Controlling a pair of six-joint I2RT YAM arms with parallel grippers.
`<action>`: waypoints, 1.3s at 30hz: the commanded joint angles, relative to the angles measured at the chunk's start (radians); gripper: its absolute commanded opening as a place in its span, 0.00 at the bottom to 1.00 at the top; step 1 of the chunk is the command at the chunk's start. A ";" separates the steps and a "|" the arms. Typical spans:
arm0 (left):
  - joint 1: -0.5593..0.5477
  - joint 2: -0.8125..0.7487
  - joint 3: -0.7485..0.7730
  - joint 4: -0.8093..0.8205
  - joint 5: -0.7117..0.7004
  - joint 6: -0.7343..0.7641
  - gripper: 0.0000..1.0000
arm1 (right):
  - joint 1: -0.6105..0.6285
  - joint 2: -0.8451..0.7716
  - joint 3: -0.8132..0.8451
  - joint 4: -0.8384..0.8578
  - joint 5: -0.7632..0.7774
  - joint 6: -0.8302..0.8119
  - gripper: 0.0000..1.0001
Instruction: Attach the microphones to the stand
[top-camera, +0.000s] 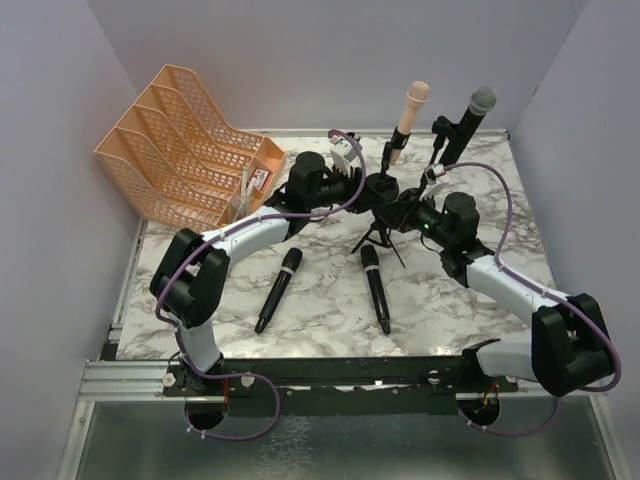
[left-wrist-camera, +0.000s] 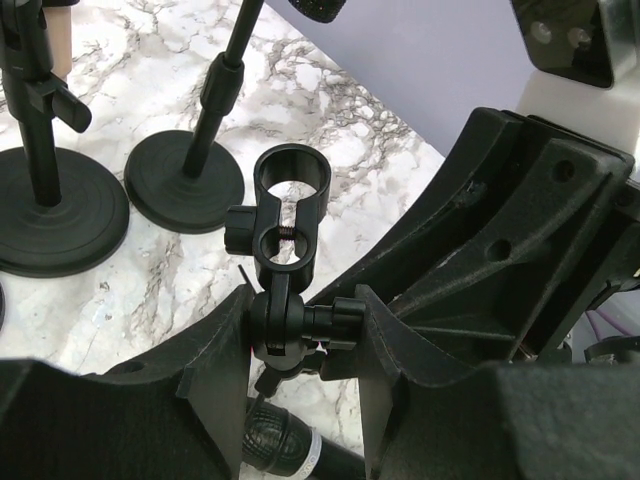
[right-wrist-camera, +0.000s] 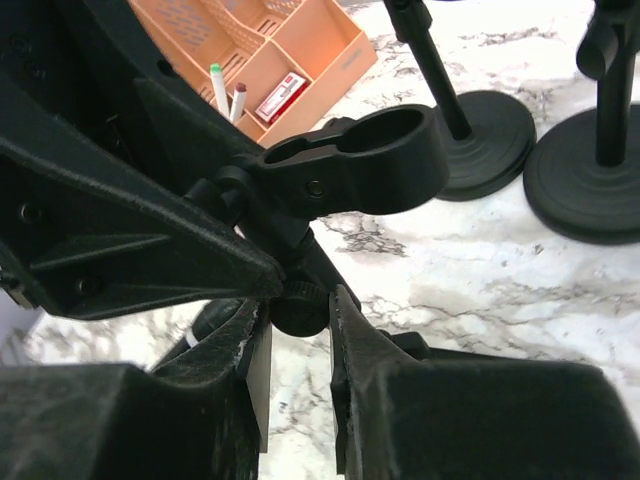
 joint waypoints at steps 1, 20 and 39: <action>0.002 -0.010 0.014 0.062 0.051 -0.039 0.21 | 0.001 0.007 -0.018 0.082 -0.042 -0.110 0.11; 0.035 0.021 0.064 0.060 0.125 -0.264 0.20 | 0.028 -0.085 -0.028 -0.013 -0.050 -0.590 0.04; 0.058 -0.130 -0.064 0.075 0.013 -0.109 0.88 | 0.027 -0.089 -0.066 0.143 -0.005 -0.308 0.02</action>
